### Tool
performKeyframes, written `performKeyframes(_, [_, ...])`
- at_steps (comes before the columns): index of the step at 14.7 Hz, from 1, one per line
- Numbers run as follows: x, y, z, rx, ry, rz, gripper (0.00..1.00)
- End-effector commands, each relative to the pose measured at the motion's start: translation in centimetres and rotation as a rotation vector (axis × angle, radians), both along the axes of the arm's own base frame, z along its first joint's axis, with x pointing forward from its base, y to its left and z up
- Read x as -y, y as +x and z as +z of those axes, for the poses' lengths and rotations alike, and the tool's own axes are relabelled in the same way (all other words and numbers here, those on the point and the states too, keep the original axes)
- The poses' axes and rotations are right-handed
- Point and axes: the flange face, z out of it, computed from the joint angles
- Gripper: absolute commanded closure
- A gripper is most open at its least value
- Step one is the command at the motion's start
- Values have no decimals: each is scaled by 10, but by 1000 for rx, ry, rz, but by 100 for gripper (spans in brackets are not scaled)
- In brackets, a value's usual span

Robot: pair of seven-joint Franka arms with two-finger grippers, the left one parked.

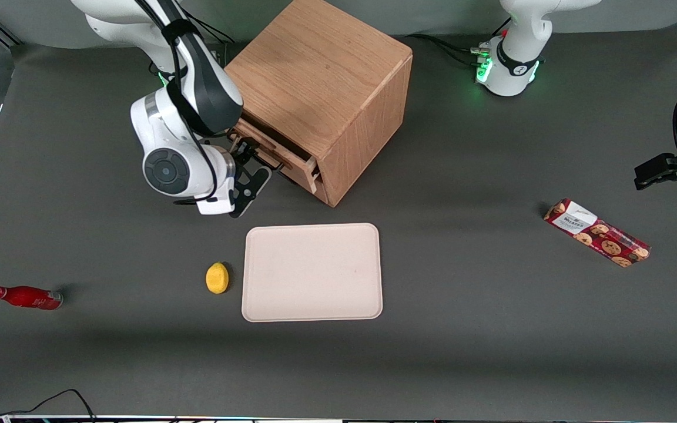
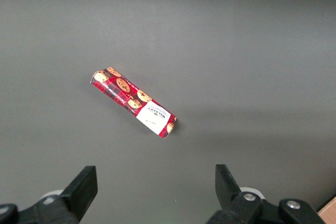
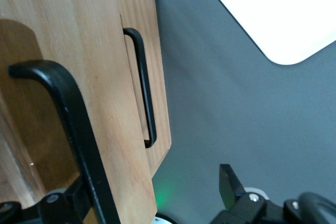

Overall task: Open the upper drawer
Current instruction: 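Pull the upper drawer handle outward from the cabinet with the right gripper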

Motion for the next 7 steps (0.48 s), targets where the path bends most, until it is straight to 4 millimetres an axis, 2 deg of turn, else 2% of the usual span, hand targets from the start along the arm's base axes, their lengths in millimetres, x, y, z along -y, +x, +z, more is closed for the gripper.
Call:
performKeyframes(1, [3,15,2,11,31,6,0])
performKeyframes(7, [11,30,3,31,42,20,0])
